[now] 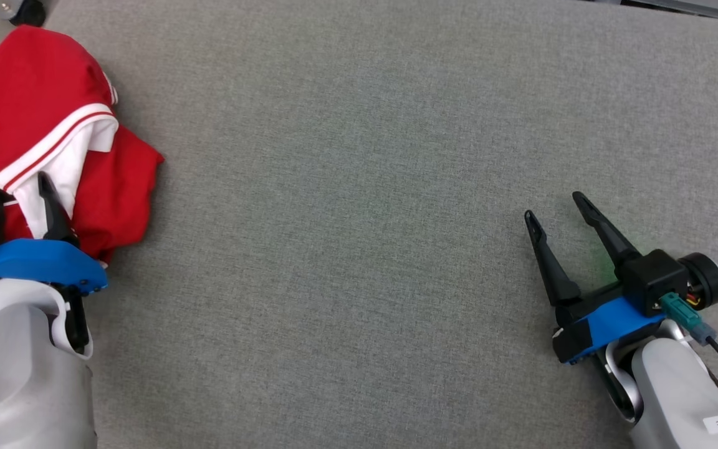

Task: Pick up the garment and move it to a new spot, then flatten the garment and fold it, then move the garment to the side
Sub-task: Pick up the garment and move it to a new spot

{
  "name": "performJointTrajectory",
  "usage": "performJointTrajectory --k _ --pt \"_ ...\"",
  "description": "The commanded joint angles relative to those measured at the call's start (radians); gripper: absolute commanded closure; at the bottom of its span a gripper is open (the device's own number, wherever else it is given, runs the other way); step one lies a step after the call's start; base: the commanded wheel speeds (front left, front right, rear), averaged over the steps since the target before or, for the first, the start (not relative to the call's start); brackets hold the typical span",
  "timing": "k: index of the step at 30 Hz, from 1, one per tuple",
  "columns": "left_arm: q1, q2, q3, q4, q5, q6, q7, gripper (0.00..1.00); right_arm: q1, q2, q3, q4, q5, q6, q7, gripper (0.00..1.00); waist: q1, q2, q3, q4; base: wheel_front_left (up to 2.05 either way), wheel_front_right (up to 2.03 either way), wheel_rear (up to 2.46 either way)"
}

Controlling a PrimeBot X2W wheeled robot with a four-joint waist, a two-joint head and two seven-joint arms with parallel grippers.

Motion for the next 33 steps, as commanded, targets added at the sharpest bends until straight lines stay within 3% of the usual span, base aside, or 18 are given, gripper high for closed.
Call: performJointTrajectory --k 1,2,3,4,15,22,28,32,33 --pt "-0.026 0.01 0.004 0.012 -0.001 0.0 -0.003 0.0 -0.017 -0.009 -0.006 -0.003 -0.001 0.0 -0.005 0.0 -0.0001 -0.0002 0.006 -0.004 0.0 0.0 0.0" --pt "-0.032 0.012 0.005 0.019 0.003 0.004 -0.003 0.0 -0.017 -0.009 -0.009 -0.003 -0.001 0.0 -0.005 0.0 -0.0001 -0.0002 0.008 -0.006 0.0 0.0 0.0" --pt "-0.04 0.012 0.004 0.023 0.006 0.004 -0.003 0.37 -0.018 -0.008 -0.011 -0.003 -0.001 0.0 -0.005 0.0 -0.0001 -0.0002 0.009 -0.007 0.0 0.0 0.0" --pt "-0.047 0.011 0.007 0.021 0.005 0.004 -0.003 1.0 -0.017 -0.007 -0.012 -0.003 -0.001 0.0 -0.005 0.0 -0.0001 -0.0002 0.01 -0.008 0.0 0.0 0.0" --pt "-0.071 0.021 -0.068 -0.173 0.086 -0.021 -0.003 1.0 0.001 0.047 -0.034 0.013 0.008 0.0 -0.005 0.0 -0.0001 -0.0002 -0.057 -0.028 0.0 0.0 0.0" --pt "-0.116 0.031 -0.157 -0.311 0.115 -0.037 -0.003 1.0 0.015 0.091 -0.041 0.022 0.013 0.0 -0.005 0.0 -0.0001 -0.0002 -0.119 -0.081 0.0 0.0 0.0" --pt "-0.135 0.034 -0.274 -0.419 0.126 -0.045 -0.003 1.0 0.045 0.119 -0.039 0.035 0.021 0.0 -0.005 0.0 -0.0001 -0.0002 -0.18 -0.184 0.0 0.0 0.0" --pt "-0.126 0.017 -0.355 -0.467 0.101 -0.042 -0.003 1.0 0.064 0.132 -0.048 0.038 0.029 0.0 -0.005 0.0 -0.0001 -0.0002 -0.208 -0.272 0.0 0.0 0.0" --pt "-0.117 0.008 -0.39 -0.476 0.085 -0.042 -0.003 1.0 0.072 0.138 -0.043 0.04 0.031 0.0 -0.005 0.0 -0.0001 -0.0002 -0.218 -0.321 0.0 0.0 0.0"
